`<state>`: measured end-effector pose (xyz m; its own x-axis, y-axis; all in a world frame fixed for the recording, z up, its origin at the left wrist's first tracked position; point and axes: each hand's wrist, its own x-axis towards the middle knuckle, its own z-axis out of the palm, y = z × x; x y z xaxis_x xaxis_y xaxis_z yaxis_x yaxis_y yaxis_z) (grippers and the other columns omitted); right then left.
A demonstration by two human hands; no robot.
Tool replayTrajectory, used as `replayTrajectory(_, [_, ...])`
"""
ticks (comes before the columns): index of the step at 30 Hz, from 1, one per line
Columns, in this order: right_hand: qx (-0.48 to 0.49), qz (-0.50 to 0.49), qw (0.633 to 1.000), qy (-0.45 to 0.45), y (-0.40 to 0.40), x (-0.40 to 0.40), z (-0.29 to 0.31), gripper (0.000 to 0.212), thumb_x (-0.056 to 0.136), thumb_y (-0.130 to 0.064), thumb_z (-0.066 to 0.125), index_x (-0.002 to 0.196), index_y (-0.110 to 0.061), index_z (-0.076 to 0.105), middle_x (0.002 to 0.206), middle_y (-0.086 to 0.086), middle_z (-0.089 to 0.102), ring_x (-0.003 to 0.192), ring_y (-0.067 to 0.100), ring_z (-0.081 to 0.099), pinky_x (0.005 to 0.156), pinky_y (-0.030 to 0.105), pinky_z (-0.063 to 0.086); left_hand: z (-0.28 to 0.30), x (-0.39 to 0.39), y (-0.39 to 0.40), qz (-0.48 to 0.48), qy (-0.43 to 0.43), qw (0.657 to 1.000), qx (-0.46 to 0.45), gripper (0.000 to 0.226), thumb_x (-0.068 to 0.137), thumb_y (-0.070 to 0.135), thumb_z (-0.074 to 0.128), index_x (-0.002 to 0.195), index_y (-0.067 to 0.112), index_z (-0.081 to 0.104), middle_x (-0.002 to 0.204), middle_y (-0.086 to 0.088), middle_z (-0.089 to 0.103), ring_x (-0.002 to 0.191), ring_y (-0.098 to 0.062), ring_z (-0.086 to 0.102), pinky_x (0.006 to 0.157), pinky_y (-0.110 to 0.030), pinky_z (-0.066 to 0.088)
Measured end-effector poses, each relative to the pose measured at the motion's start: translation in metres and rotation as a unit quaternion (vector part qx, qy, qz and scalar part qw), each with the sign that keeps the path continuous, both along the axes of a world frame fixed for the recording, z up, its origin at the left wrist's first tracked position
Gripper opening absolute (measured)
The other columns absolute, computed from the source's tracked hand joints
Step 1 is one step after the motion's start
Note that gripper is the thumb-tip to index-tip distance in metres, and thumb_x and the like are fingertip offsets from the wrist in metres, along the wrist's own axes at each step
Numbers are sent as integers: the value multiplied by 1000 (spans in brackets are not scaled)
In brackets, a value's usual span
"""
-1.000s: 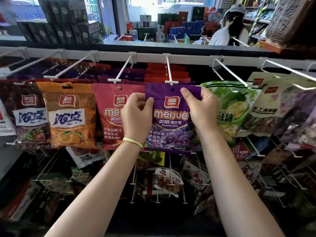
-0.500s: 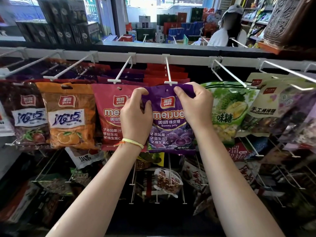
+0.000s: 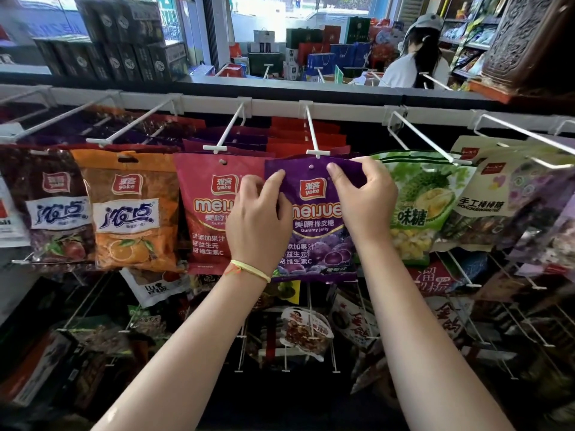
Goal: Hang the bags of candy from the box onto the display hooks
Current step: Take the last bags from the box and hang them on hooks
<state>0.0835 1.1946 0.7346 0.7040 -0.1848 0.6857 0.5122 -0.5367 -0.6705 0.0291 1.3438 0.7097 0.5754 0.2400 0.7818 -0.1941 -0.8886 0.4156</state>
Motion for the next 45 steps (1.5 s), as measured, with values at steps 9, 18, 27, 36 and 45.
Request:
replayTrajectory(9, [84,82,982,146,8,-37,-65,48,100,-47,54,135,-16,45,122,-9,58,109,-2,57,88,16,49,-29,7,3,26,55,992,115,60,100,42,46,155,21,37,164,-13,24,153,-37,15,123,-55,13])
replayTrajectory(18, [55,73,981,169,14,-55,-89,75,100,-56,43,159,-18,17,163,0,25,150,11,21,118,27,25,-42,13,4,24,50,986,155,63,104,51,35,158,19,30,165,-21,16,153,-41,10,122,-59,10])
replayTrajectory(27, [-149,-57,984,-83,18,-43,-46,64,103,-24,50,154,5,25,162,22,23,153,32,18,125,45,19,-42,9,0,-9,10,984,177,64,105,47,34,156,9,30,164,-22,16,153,-42,10,124,-56,11])
replayTrajectory(36, [-248,-60,965,-57,25,-10,-33,56,104,-24,35,154,0,31,162,16,30,153,28,20,124,48,18,-39,20,0,6,40,975,220,67,105,45,31,159,6,19,166,-20,12,154,-37,6,125,-52,8])
replayTrajectory(45, [-436,101,871,202,5,33,68,122,71,-83,59,160,-12,16,168,6,13,155,19,8,127,40,7,-38,25,-3,8,41,968,249,86,97,60,42,158,3,22,166,-20,11,154,-36,7,126,-49,5])
